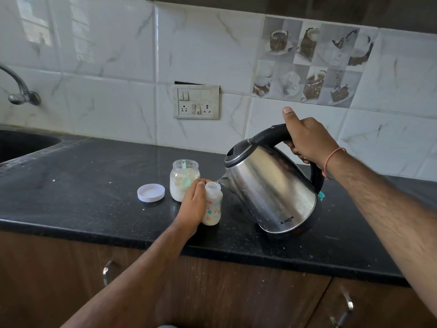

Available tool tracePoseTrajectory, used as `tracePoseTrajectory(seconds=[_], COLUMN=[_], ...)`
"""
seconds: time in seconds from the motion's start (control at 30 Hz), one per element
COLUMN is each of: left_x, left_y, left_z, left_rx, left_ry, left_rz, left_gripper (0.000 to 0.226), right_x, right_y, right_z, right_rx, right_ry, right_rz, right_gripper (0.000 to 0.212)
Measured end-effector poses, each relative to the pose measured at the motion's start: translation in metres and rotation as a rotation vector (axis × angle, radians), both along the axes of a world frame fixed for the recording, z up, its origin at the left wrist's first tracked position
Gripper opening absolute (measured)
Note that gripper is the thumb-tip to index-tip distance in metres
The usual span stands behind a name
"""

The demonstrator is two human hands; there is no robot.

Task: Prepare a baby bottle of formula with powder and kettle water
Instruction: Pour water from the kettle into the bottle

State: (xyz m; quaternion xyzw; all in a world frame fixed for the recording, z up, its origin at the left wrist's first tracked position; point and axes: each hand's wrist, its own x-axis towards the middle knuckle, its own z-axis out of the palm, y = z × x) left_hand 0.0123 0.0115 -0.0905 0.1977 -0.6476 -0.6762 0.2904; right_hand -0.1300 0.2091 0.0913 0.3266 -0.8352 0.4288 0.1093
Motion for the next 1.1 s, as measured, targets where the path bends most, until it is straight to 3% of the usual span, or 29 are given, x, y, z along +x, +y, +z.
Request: tracePoseTrajectory(seconds=[1.1], left_x=[-0.0022], left_y=[-0.006], left_z=[-0.0033], left_rx=[0.01], left_ry=[-0.024], left_rz=[-0.011], left_gripper=[0.044], right_x=[0.004], right_y=[-0.0044], right_z=[0.0017], right_rx=[0.034], right_ry=[0.04], right_rz=[0.003], right_gripper=[0.083])
